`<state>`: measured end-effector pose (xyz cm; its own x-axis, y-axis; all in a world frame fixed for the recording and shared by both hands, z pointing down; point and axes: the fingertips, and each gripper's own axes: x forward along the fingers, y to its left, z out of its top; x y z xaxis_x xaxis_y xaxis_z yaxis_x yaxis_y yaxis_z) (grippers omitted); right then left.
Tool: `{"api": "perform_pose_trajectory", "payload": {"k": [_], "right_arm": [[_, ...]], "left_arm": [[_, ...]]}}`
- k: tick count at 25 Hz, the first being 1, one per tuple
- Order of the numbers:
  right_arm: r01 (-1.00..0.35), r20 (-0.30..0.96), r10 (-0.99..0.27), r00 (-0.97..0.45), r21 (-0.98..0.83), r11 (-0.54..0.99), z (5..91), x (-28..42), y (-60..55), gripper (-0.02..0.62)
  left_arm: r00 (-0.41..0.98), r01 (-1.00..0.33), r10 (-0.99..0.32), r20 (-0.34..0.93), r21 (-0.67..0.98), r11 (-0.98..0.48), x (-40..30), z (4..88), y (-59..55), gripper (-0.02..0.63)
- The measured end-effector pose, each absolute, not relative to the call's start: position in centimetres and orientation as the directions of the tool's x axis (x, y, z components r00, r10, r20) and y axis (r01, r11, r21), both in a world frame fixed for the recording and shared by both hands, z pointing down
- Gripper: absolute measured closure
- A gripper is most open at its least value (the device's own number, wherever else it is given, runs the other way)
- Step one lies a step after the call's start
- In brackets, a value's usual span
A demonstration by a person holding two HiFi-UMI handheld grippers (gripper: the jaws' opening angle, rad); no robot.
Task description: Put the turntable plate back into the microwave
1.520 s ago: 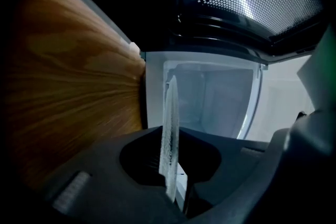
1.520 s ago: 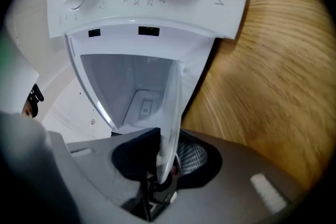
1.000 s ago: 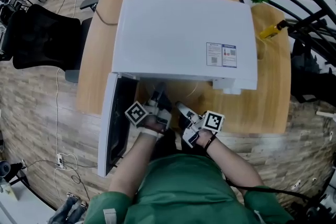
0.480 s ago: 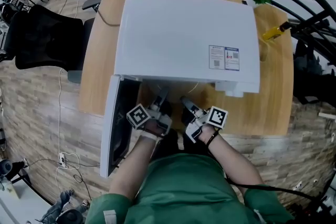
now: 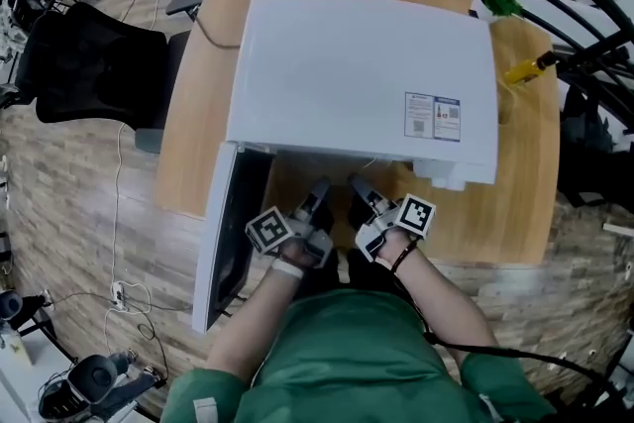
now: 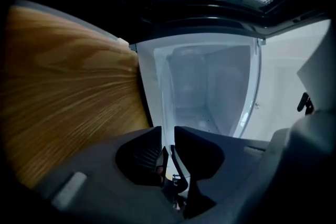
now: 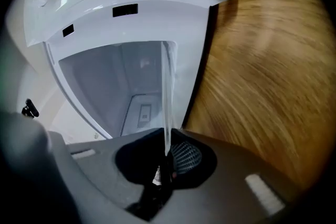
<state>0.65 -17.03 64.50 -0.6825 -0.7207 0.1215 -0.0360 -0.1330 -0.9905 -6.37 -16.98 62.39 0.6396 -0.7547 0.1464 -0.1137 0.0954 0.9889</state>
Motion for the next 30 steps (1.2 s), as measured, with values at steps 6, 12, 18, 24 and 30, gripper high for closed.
{"api": "perform_pose_trajectory", "payload": {"k": [6, 12, 18, 24, 30], "right_arm": [[-0.079, 0.123, -0.715, -0.688, -0.992, -0.094, 63.9, 0.9, -17.4, 0.529], [-0.120, 0.197, -0.775, -0.600, -0.980, -0.156, 64.1, 3.9, -17.6, 0.535], [-0.154, 0.216, -0.795, -0.567, -0.976, -0.156, 64.1, 5.4, -18.4, 0.558], [-0.210, 0.247, -0.778, -0.578, -0.966, -0.150, 64.4, 5.3, -19.1, 0.571], [-0.225, 0.274, -0.780, -0.563, -0.959, -0.175, 64.4, 5.1, -19.9, 0.571]], "left_arm": [[0.611, -0.143, -0.769, 0.188, 0.982, 0.127, -6.9, 63.3, -18.2, 0.566], [0.602, -0.169, -0.771, 0.208, 0.977, 0.131, -7.3, 63.7, -19.2, 0.566], [0.594, -0.165, -0.777, 0.208, 0.977, 0.135, -7.5, 63.9, -19.8, 0.566], [0.593, -0.136, -0.784, 0.183, 0.983, 0.127, -7.3, 63.3, -20.4, 0.566], [0.584, -0.175, -0.784, 0.210, 0.976, 0.131, -7.9, 64.0, -20.9, 0.566]]}}
